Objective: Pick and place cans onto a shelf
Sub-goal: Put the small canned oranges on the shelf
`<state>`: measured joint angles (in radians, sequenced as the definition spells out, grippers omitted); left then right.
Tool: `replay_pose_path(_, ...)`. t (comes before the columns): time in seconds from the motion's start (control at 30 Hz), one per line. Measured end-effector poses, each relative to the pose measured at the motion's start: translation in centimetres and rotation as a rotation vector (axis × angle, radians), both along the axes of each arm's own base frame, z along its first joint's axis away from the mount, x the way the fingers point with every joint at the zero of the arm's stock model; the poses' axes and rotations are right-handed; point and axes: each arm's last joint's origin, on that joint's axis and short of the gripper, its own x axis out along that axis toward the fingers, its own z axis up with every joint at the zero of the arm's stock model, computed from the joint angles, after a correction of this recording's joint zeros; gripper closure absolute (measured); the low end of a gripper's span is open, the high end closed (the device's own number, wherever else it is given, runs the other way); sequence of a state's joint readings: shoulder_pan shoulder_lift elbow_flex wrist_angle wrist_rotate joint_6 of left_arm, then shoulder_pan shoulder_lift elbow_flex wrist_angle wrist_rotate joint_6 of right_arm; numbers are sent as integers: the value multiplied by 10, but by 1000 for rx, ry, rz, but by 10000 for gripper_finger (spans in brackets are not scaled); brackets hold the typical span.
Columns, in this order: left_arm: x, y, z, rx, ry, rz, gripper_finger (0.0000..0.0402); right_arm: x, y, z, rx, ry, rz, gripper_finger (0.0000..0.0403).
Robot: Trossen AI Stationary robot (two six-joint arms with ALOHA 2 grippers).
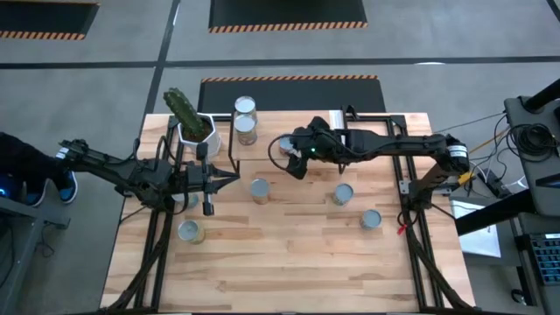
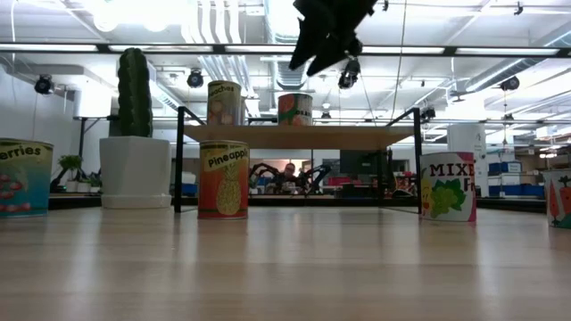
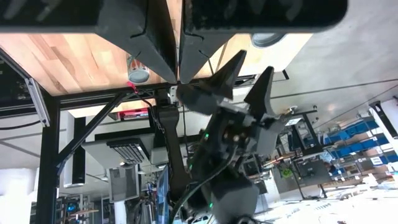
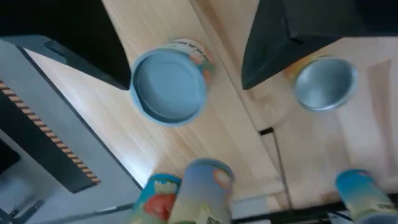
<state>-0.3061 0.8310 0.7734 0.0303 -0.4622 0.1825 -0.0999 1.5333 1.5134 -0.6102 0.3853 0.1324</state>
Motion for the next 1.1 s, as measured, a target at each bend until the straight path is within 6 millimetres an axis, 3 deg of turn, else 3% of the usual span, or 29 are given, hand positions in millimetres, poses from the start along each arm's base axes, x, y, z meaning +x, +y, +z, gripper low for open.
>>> replay_pose_path(0.3, 0, 0, 0, 0, 0, 0, 402, -9, 6, 3, 40, 31, 40, 270)
replay_pose_path(0.57, 0, 0, 0, 0, 1, 0, 402, -11, 45, -1, 34, 100, 160, 385)
replay_pose_path(0.83, 0, 0, 0, 0, 1, 0, 402, -12, 79, -19, 28, 117, 260, 390)
replay_pose_path(1.1, 0, 0, 0, 0, 1, -1, 402, -19, 84, -58, 63, 207, 241, 390)
